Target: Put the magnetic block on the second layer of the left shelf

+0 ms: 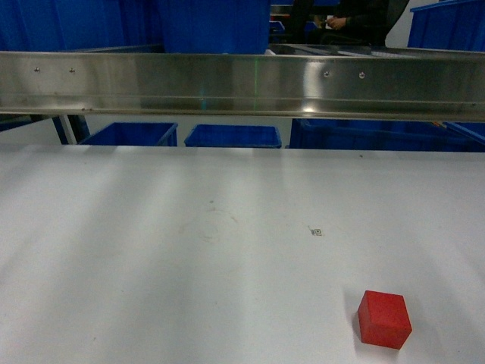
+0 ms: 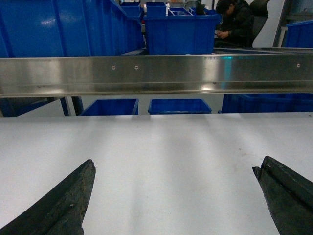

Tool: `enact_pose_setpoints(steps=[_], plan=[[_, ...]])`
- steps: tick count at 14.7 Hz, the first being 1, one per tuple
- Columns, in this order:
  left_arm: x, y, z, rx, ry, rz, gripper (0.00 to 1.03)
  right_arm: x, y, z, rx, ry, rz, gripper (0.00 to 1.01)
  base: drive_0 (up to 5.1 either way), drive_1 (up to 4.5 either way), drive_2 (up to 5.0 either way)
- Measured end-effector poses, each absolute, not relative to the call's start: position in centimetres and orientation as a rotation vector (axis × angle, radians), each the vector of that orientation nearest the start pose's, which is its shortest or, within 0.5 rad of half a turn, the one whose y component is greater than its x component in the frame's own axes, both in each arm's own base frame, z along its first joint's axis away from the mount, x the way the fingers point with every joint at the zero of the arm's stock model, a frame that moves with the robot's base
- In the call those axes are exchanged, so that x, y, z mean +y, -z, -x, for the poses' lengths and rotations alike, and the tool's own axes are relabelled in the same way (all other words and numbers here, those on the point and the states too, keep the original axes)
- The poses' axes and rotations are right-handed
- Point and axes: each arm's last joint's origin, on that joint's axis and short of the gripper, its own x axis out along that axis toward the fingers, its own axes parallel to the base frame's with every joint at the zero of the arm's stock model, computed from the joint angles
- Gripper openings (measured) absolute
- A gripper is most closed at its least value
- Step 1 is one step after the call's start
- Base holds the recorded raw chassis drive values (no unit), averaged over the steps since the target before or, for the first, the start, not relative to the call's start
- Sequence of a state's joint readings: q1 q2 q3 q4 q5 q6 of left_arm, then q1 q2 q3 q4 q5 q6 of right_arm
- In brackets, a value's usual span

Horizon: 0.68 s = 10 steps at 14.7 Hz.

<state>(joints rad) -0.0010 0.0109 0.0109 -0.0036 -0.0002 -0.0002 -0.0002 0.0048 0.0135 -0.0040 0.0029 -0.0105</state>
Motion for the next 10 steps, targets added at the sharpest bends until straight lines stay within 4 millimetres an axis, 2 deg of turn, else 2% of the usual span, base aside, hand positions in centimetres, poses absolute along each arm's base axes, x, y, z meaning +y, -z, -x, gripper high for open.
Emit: enact_pose_setpoints(steps=[10], plan=[[-0.01,-16.60,-9.77,0.004,0.001,0.000,0.98,-0.01,-16.74,-9.72,-0.005,0.003,0.010,0.98,0.0,0.00,0.0]])
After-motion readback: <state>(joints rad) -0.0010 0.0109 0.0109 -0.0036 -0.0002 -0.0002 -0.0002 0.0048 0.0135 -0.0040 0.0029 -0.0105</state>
